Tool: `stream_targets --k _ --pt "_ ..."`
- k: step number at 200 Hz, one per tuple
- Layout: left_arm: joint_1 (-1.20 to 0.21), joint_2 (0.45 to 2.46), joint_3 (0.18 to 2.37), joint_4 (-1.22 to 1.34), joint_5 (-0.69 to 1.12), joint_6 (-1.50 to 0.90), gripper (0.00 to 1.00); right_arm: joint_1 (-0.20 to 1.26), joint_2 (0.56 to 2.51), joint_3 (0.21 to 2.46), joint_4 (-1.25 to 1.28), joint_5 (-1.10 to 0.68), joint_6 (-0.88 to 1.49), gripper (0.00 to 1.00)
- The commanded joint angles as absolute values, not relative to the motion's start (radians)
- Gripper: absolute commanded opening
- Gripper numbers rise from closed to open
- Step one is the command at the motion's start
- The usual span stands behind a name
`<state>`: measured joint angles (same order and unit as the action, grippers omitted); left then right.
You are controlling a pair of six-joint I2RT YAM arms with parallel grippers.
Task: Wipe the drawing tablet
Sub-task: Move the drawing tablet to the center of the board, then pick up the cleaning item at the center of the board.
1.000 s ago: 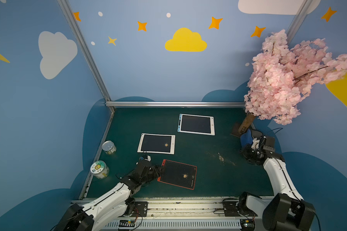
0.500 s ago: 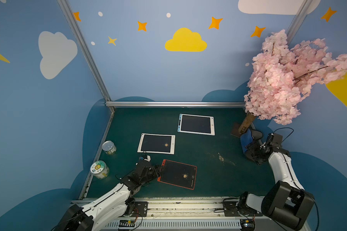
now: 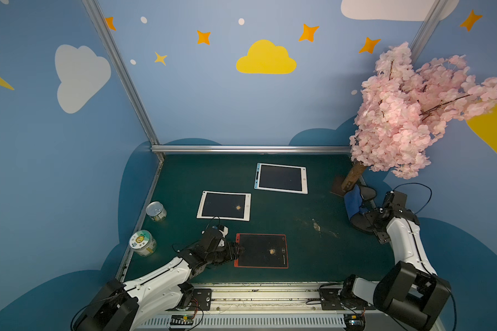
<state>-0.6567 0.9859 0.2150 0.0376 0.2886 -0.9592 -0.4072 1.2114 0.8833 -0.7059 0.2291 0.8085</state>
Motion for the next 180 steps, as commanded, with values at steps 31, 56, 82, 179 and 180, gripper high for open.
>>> stream_targets --k 31,56,82,179,180 --pt "-0.684 1.068 0.323 -0.158 0.296 -0.868 0.66 -0.407 1.335 0.966 -0.712 0.345 0.937 0.84" --pt "-0.681 0.977 0.397 -0.306 0.241 -0.804 0.66 -0.399 1.485 1.096 -0.782 0.357 0.933 0.85" --pt "-0.675 0.825 0.409 -0.312 0.156 -0.787 0.67 -0.373 1.652 1.227 -0.791 0.263 0.912 0.85" --pt "-0.634 0.754 0.437 -0.265 0.206 -0.739 0.69 -0.308 2.039 1.42 -0.73 0.12 0.847 0.86" --pt "-0.634 0.754 0.436 -0.263 0.206 -0.741 0.69 -0.308 2.041 1.42 -0.731 0.118 0.849 0.86"
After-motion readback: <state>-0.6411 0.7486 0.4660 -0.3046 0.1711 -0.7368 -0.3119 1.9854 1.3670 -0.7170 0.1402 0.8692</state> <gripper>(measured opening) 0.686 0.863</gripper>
